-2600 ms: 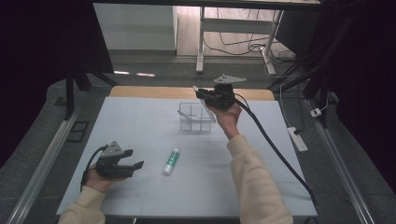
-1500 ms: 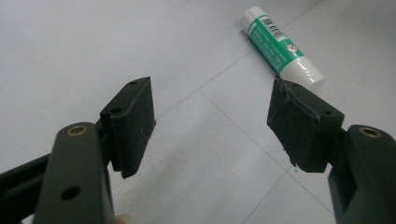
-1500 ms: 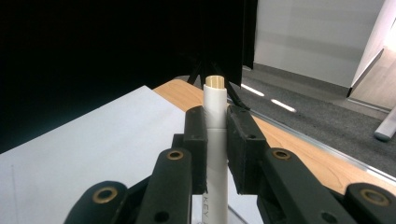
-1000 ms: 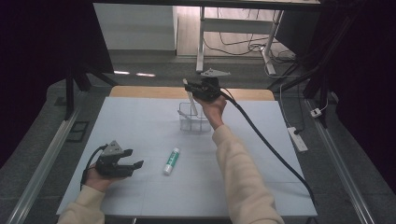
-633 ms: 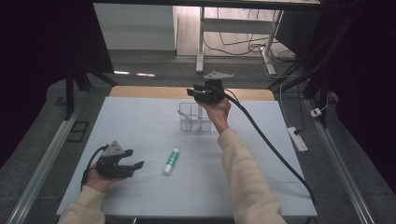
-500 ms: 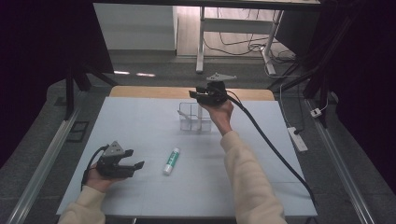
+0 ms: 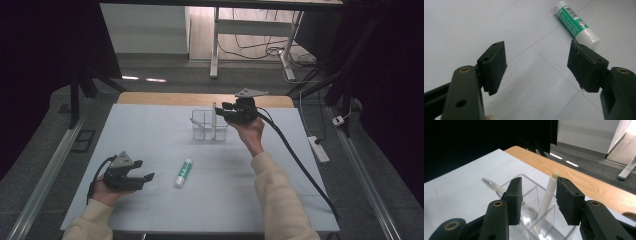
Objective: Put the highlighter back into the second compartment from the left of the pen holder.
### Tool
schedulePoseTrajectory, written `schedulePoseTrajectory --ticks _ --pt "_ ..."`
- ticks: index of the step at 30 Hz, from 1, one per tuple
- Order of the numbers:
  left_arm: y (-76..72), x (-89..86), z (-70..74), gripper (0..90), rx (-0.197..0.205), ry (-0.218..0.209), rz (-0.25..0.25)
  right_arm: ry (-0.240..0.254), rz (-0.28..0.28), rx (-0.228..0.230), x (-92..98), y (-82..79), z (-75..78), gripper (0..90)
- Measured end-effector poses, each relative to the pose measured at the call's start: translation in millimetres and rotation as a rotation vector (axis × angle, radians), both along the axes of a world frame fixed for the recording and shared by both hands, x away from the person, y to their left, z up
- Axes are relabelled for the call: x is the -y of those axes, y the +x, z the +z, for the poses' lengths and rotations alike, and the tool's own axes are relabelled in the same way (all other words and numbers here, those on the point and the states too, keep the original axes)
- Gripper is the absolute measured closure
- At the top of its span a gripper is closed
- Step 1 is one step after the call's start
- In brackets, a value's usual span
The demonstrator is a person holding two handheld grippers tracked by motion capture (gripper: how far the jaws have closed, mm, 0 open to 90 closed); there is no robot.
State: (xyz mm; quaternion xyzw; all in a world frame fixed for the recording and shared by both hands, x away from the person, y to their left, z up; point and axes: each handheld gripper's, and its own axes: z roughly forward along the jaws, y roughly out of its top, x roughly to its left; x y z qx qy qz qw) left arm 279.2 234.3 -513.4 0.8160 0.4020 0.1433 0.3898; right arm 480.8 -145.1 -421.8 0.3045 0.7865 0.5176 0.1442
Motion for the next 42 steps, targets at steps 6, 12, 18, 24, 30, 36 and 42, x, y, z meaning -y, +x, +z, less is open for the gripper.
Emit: schedulePoseTrajectory --ticks 6,12,18,24,30,36,42 --pt "0.7 0.4 -0.2 31.5 -0.005 -0.004 0.005 -0.022 0.01 -0.002 14.4 -15.7 -7.0 54.9" --pt "1.6 -0.2 -0.2 31.1 -0.011 -0.019 0.014 -0.065 0.03 -0.017 28.2 -34.1 -15.7 52.7" --pt "2.3 0.0 0.0 30.9 -0.02 -0.03 0.015 -0.081 0.043 -0.023 43.3 -54.3 -24.7 51.6" --pt "3.1 0.0 0.2 30.6 -0.031 -0.043 0.015 -0.102 0.038 -0.039 60.2 -74.8 -37.5 50.8" --pt "3.1 -0.1 1.3 30.8 -0.036 -0.058 0.016 -0.126 0.043 -0.034 79.9 -94.9 -45.9 48.9" --pt "5.1 2.6 1.9 30.7 -0.04 -0.063 0.011 -0.135 0.038 -0.032 104.2 -112.4 -53.6 48.7" --pt "4.7 5.3 3.5 30.6 -0.043 -0.063 -0.001 -0.136 0.027 -0.033 120.4 -120.8 -58.3 47.7"
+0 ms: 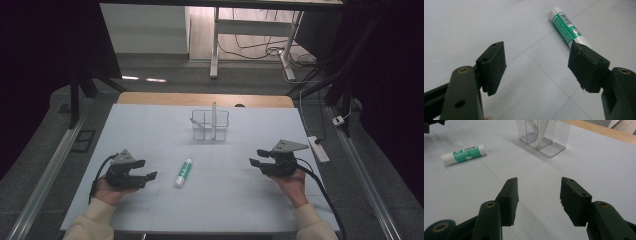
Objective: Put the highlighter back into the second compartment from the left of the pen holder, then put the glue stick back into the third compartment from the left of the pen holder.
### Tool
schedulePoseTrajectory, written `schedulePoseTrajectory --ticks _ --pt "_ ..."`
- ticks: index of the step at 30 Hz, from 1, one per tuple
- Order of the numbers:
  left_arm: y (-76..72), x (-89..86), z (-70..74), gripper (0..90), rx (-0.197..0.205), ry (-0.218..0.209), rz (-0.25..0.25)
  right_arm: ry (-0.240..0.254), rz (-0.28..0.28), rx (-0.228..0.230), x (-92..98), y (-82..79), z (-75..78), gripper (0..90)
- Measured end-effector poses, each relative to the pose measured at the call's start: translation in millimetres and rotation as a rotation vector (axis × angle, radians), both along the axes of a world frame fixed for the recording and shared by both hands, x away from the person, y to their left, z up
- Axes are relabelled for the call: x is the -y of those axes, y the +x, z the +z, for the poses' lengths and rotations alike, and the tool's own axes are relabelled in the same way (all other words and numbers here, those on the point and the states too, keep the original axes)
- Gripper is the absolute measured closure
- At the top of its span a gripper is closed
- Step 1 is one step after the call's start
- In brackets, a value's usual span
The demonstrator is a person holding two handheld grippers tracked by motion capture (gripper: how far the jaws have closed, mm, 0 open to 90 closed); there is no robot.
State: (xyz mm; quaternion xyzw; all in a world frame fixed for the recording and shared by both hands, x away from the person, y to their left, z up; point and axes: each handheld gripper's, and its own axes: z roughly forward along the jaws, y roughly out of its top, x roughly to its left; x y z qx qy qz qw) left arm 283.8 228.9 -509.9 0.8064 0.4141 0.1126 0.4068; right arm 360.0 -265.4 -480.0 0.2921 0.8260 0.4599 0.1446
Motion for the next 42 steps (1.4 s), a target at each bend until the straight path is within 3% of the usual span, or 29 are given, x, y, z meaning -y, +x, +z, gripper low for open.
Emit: schedulePoseTrajectory --ticks 14,22,42 --pt "2.4 2.0 5.6 30.8 -0.016 -0.03 -0.013 -0.014 -0.016 0.006 19.0 -9.6 -7.2 46.7" --pt "2.8 9.6 12.1 30.9 -0.009 -0.021 -0.041 -0.038 -0.031 0.012 24.7 -11.8 -8.3 46.6" --pt "5.7 28.9 22.2 30.6 -0.012 -0.002 -0.091 -0.047 -0.041 0.007 27.3 -12.0 -10.9 45.9"
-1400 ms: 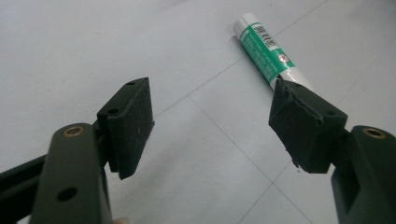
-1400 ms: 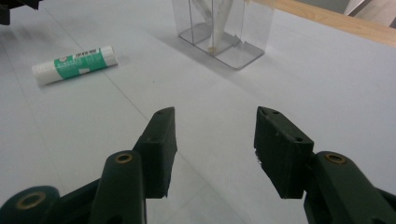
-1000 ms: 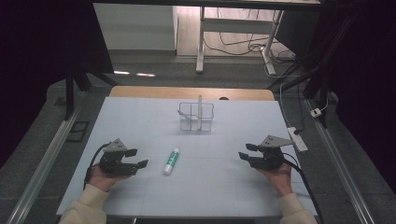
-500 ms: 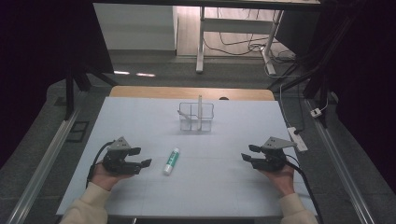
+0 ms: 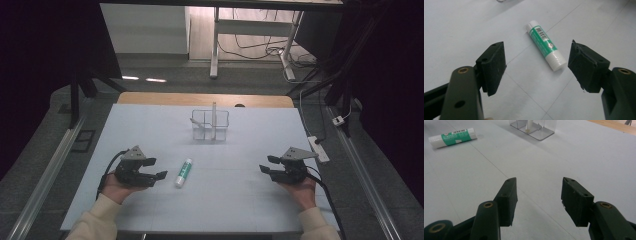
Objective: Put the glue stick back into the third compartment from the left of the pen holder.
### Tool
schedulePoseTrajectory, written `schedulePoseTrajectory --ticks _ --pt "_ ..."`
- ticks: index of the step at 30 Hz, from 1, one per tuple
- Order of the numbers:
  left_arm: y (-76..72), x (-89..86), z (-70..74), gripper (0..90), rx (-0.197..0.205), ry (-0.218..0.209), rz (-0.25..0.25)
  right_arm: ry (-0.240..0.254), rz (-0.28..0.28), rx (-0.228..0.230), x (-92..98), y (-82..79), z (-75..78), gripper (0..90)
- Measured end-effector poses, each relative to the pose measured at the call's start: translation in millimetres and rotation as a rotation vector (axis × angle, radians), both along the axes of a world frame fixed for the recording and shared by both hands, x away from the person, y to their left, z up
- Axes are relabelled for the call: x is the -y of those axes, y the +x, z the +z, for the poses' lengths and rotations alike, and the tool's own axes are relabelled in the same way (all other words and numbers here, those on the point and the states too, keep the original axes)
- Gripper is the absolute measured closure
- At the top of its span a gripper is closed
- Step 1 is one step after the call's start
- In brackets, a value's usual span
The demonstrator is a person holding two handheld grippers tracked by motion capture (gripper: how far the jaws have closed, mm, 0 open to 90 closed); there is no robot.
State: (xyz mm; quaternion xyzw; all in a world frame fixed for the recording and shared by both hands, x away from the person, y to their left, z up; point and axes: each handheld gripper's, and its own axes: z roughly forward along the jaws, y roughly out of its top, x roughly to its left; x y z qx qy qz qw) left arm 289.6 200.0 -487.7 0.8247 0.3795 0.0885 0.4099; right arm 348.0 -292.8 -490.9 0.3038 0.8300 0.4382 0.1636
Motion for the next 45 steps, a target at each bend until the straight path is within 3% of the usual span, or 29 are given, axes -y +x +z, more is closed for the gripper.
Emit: schedulePoseTrajectory --ticks 11,23,45 --pt "4.2 11.8 2.1 30.1 -0.02 0.019 -0.009 -0.002 -0.003 -0.001 1.6 -0.6 0.7 45.8" --pt "13.0 36.8 2.3 30.5 -0.052 0.09 -0.044 -0.013 -0.007 -0.013 1.0 0.1 -1.6 45.6" --pt "35.1 71.3 -15.6 30.1 -0.154 0.207 -0.077 -0.009 -0.017 -0.021 2.5 0.8 -3.6 45.6"
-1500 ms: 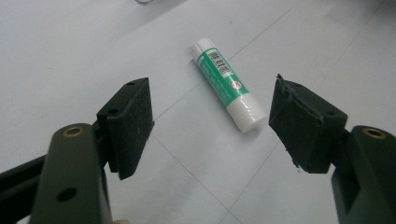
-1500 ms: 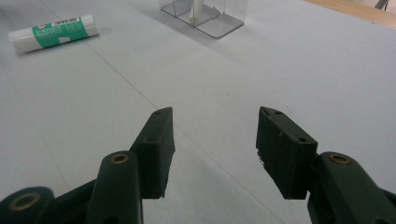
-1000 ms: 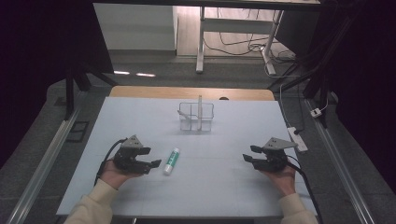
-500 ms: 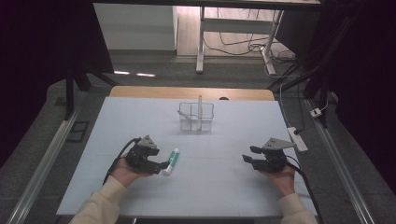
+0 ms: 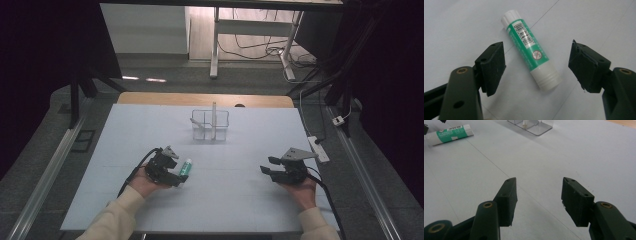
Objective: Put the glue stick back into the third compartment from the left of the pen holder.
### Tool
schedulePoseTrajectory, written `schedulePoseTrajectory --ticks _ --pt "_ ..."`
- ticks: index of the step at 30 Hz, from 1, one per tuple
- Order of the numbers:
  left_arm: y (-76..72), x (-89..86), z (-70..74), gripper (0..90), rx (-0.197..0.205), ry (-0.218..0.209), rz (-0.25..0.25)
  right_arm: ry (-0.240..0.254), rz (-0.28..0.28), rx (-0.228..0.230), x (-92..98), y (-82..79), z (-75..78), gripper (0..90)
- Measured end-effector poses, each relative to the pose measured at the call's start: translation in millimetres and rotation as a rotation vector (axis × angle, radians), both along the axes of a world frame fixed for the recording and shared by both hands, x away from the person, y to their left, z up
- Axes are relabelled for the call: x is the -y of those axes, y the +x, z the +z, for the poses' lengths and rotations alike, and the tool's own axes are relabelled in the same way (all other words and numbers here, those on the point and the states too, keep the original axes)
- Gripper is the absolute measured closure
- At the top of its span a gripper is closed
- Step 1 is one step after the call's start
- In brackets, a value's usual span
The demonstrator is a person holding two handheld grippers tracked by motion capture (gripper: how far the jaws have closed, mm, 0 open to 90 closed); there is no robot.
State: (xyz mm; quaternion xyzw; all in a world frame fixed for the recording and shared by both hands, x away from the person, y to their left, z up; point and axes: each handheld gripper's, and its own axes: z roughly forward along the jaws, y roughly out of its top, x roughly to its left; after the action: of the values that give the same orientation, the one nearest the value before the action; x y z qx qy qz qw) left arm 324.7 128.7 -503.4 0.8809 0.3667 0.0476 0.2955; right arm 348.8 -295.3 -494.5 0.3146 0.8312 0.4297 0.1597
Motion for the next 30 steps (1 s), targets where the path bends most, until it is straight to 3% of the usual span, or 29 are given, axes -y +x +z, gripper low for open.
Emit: schedulePoseTrajectory --ticks 8,14,17,22,27,30 --pt "6.2 10.9 -6.6 32.1 -0.034 0.047 -0.004 0.002 -0.003 -0.002 0.1 0.4 -0.6 45.6" --pt "11.2 16.9 -11.7 42.5 -0.065 0.09 0.008 0.0 -0.004 -0.002 0.2 0.4 -0.6 45.6" --pt "13.4 17.2 -13.1 47.4 -0.091 0.086 0.014 -0.005 -0.005 -0.001 0.4 0.3 -0.3 45.6" --pt "15.8 13.9 -12.8 64.6 -0.089 0.094 0.045 0.003 -0.006 0.004 1.1 -0.2 1.1 45.7" --pt "16.2 13.4 -12.5 65.1 -0.087 0.094 0.036 0.004 -0.004 0.012 0.5 -1.3 2.7 46.1" --pt "15.3 12.3 -11.4 65.2 -0.063 0.095 0.022 0.008 0.003 0.027 -1.1 -2.7 5.0 46.3"
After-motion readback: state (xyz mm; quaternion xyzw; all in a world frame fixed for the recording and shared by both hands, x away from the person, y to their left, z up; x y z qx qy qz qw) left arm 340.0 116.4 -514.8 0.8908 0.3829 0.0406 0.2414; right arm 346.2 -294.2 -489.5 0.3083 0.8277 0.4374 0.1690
